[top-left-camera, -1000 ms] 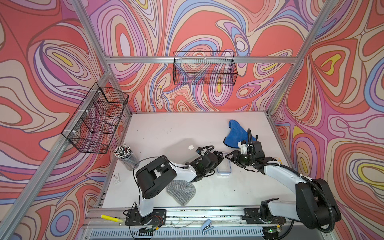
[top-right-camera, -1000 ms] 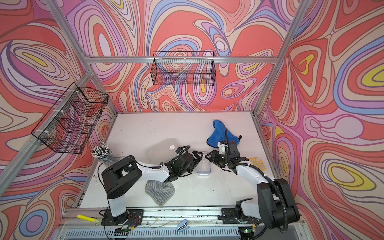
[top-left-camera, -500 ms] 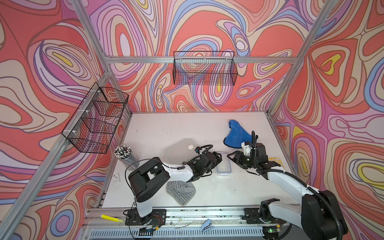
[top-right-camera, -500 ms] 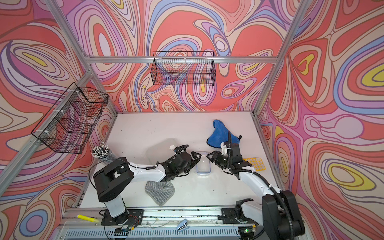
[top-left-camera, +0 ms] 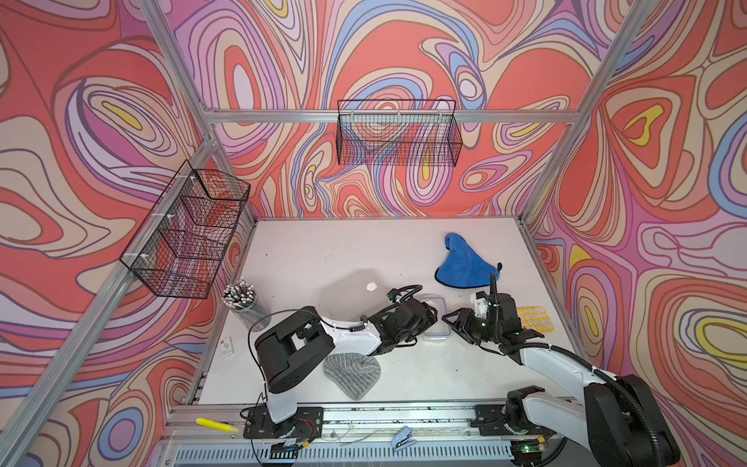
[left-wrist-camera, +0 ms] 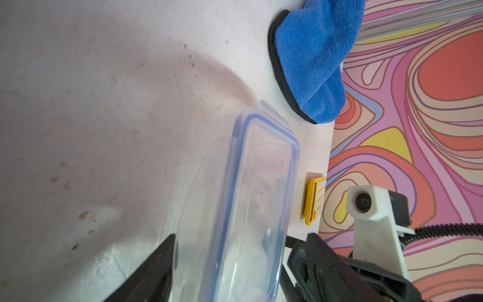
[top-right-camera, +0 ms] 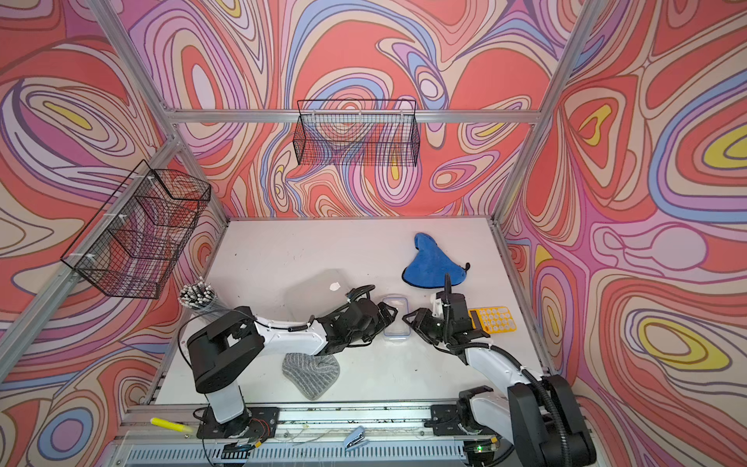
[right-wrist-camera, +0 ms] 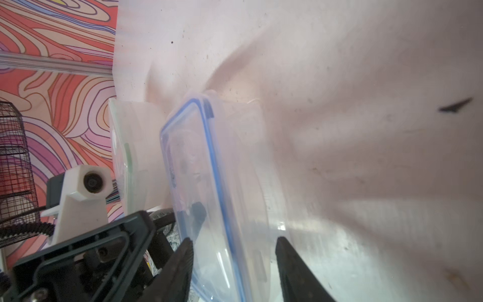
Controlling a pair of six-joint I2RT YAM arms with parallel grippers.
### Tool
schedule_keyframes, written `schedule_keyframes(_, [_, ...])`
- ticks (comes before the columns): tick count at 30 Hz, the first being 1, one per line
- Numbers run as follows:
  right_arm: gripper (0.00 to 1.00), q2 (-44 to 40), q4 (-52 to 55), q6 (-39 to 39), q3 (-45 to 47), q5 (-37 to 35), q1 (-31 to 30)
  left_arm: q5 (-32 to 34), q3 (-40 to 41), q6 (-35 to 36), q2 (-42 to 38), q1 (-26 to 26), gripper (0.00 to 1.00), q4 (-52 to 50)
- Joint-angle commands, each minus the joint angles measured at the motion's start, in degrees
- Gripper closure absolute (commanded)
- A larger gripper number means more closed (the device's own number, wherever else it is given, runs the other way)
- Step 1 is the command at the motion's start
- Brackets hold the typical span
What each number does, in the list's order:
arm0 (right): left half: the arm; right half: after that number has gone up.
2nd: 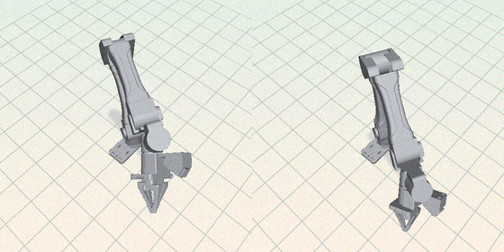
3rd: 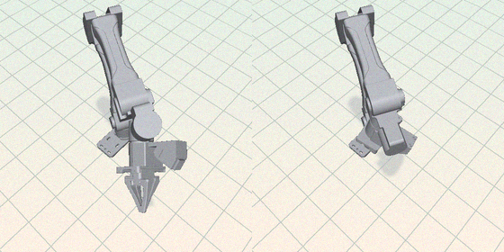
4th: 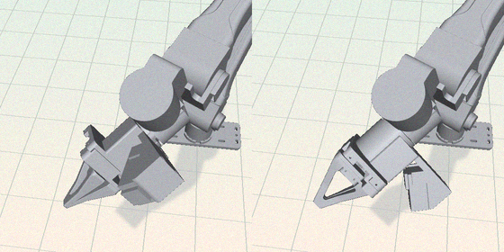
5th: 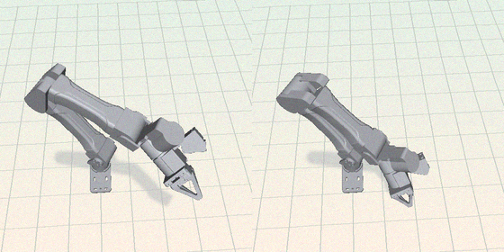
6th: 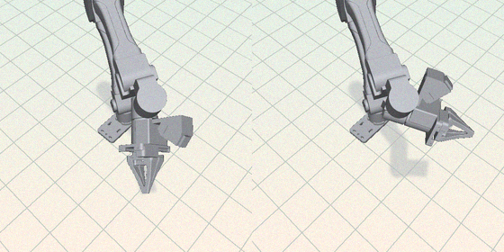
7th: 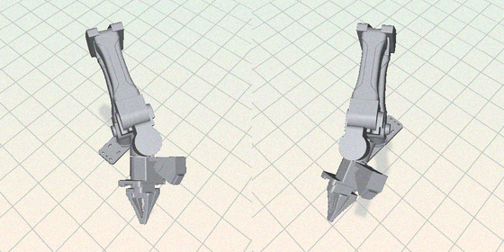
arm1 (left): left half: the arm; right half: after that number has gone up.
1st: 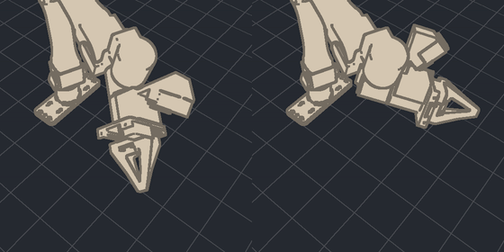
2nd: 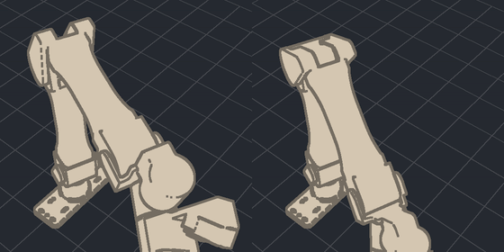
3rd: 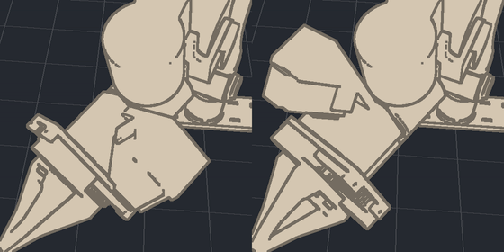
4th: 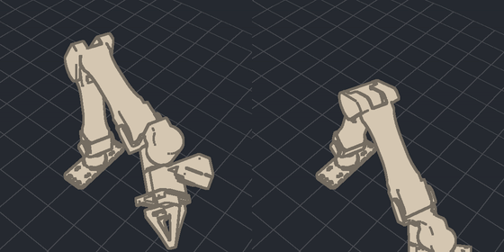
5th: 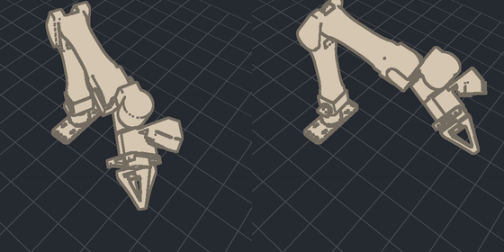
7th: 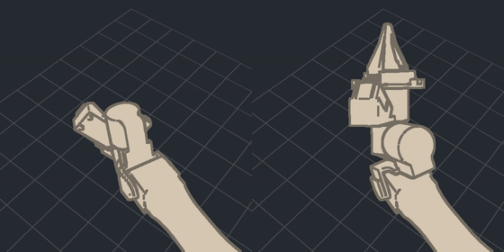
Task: Wipe the insides of the lunch boxes
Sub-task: Move the lunch box to the center of the board.
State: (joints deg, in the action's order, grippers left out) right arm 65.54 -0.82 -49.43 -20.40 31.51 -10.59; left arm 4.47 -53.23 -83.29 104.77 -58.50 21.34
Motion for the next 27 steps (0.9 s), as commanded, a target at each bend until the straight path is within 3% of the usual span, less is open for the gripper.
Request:
schedule_keyframes(1, [0.49, 1.1, -5.46, -2.6, 0.31, 1.06, -0.13, -0.56, -1.33, 0.23, 1.97, 0.31, 0.27, 2.44])
schedule_keyframes(8, [0.53, 7.5, -12.27, -4.87, -1.54, 3.11, -0.12, 0.15, -2.75, 1.62, 2.11, 1.16, 0.28, 1.92])
schedule_keyframes(27, [0.52, 18.98, -15.86, -2.65, -8.6, 3.93, -0.22, 3.42, -0.97, 2.36, -0.24, 3.0, 0.25, 0.52])
